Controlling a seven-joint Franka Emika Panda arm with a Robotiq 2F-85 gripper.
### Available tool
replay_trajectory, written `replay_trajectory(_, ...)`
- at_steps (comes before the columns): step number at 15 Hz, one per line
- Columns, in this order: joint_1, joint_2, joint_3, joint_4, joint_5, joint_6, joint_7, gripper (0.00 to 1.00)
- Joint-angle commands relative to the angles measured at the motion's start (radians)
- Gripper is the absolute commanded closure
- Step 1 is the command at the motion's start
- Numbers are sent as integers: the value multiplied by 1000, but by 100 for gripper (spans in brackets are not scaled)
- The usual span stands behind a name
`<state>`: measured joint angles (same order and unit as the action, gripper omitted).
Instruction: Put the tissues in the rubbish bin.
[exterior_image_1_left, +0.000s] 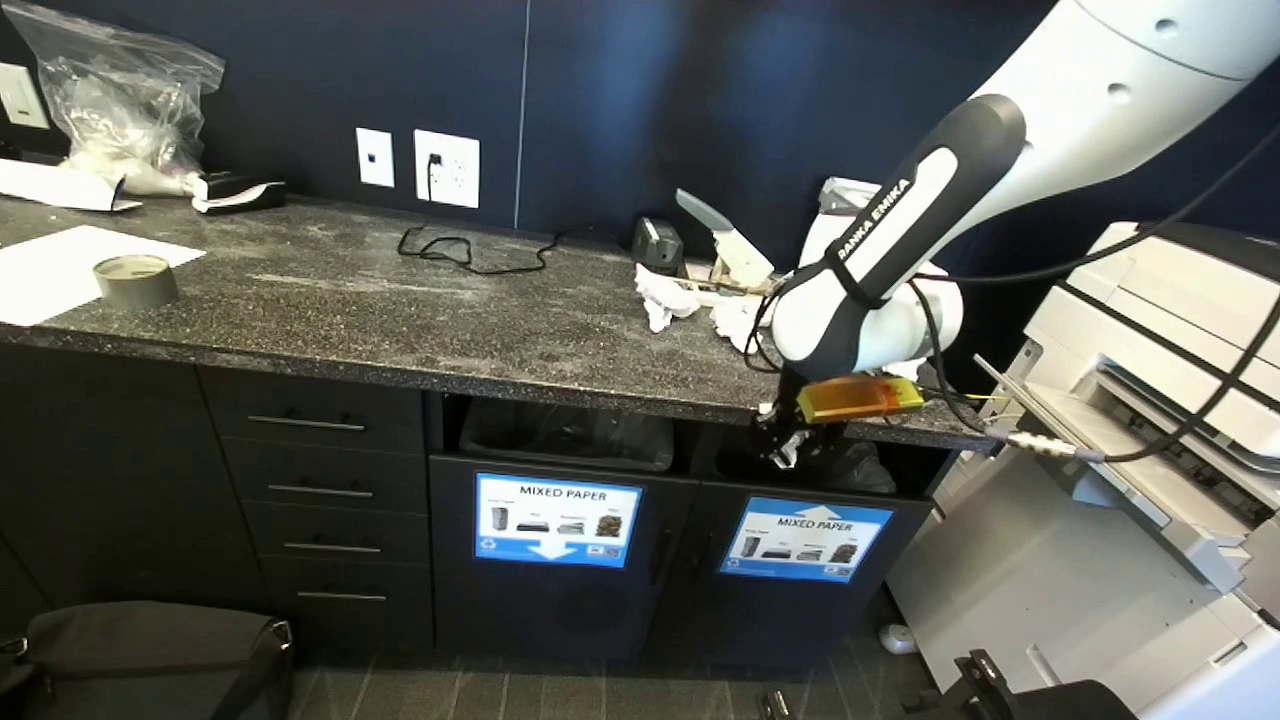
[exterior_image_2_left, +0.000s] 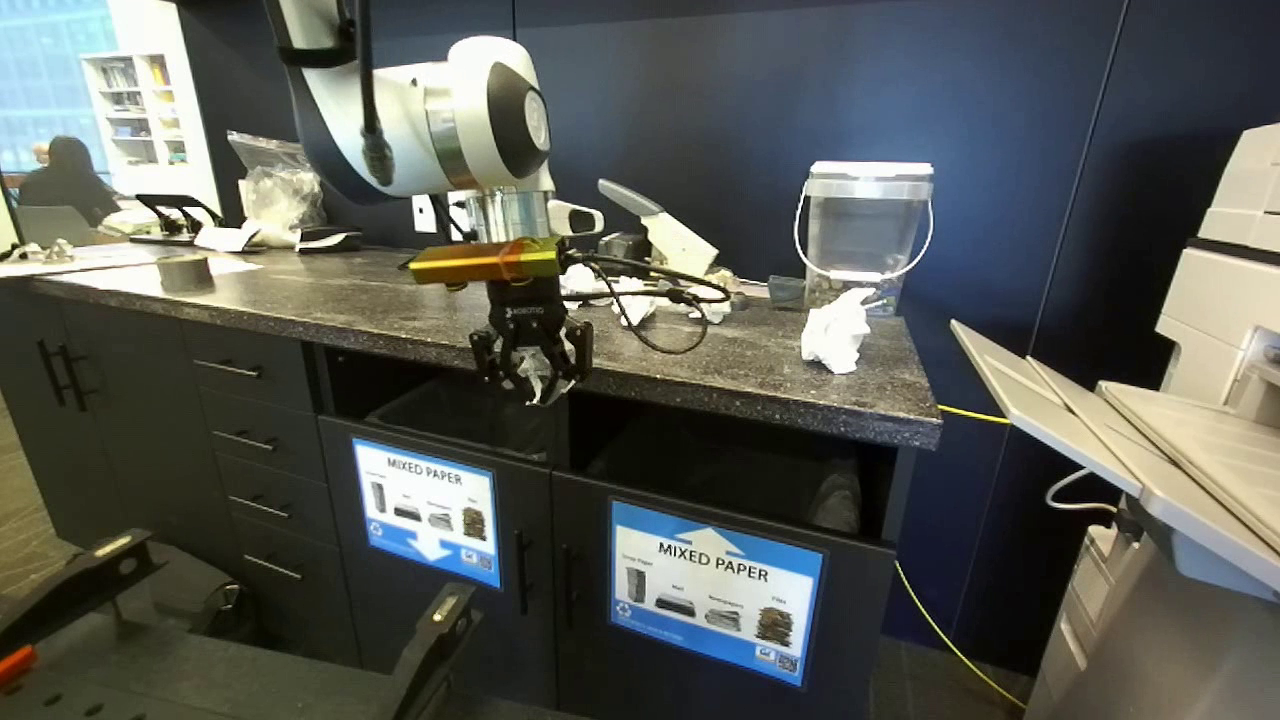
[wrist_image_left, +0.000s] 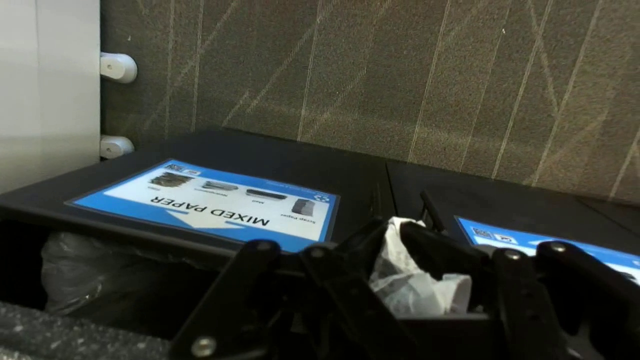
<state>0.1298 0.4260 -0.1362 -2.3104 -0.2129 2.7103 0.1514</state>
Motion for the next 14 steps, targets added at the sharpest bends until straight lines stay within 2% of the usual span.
replay_trajectory(1, -6, -66, -13, -157, -17, 131, 23, 86)
replay_trajectory(6, 4, 50, -34, -196, 11, 310, 18, 86)
replay_trajectory(10, 7, 211, -59, -126, 78, 492, 10, 87)
replay_trajectory(14, -34, 376, -29, -16, 189, 638, -10, 86)
